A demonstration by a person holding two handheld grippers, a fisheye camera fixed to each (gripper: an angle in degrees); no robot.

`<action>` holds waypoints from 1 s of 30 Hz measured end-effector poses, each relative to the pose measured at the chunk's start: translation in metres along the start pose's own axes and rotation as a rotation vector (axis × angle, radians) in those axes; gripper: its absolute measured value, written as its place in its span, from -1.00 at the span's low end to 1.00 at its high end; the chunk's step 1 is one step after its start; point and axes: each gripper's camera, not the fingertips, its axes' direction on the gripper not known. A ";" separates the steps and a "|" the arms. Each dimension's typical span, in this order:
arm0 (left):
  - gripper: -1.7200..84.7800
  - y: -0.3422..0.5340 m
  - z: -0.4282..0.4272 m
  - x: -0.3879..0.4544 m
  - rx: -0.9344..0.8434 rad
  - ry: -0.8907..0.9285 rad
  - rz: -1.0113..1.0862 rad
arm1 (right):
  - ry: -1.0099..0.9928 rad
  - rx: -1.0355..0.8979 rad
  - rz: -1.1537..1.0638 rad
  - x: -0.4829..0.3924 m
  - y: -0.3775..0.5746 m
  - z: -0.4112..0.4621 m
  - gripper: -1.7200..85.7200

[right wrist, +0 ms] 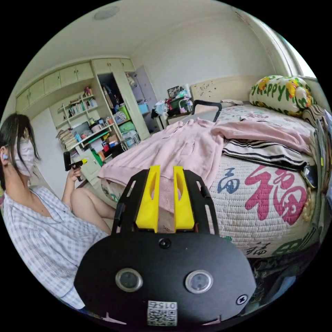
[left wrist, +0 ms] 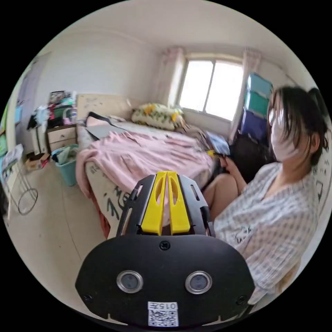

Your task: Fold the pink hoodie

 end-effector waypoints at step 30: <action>-0.97 0.006 0.088 -0.087 -0.278 0.123 -0.216 | 0.093 -0.180 0.141 0.111 -0.069 -0.016 -0.87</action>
